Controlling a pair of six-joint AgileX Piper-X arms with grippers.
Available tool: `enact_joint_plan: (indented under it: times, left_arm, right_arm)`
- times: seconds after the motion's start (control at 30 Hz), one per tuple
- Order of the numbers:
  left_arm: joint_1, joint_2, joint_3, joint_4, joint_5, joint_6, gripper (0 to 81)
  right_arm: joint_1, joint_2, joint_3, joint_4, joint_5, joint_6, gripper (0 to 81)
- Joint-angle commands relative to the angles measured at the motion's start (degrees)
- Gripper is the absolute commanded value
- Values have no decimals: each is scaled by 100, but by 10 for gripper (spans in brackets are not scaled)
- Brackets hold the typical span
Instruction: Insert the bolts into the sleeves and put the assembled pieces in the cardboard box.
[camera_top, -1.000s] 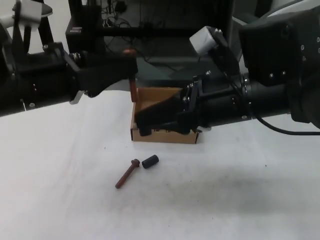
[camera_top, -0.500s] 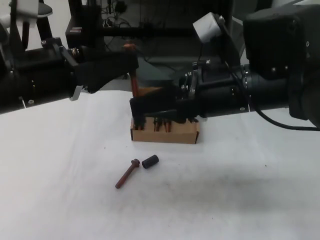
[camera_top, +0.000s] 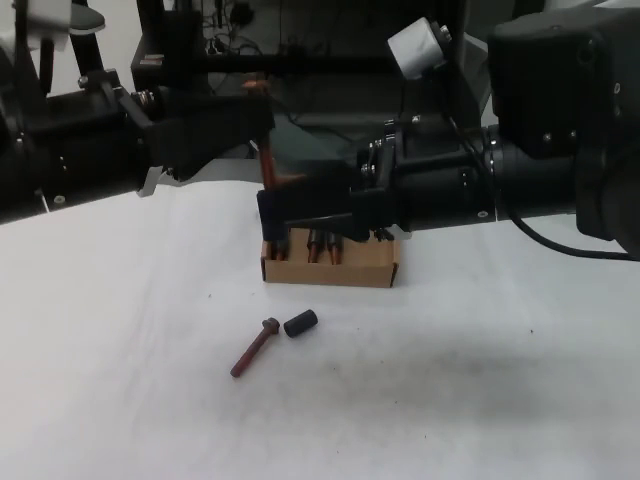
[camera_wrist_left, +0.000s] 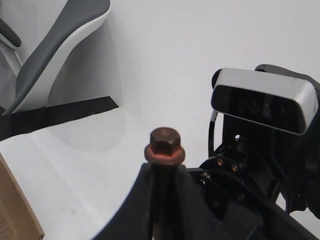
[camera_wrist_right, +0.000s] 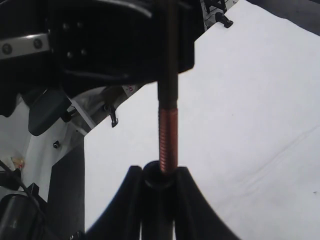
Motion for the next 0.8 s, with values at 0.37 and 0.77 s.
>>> enact_joint_plan:
  times: [0.37,0.77]
  left_arm:
    - [6,-20,-58,112,339,-112,17]
    - [6,-20,-58,614,243,194,17]
  right_arm:
    - [-19,-22,-37,-276,-65,11,6]
    - [-19,-22,-37,-276,-65,-57,6]
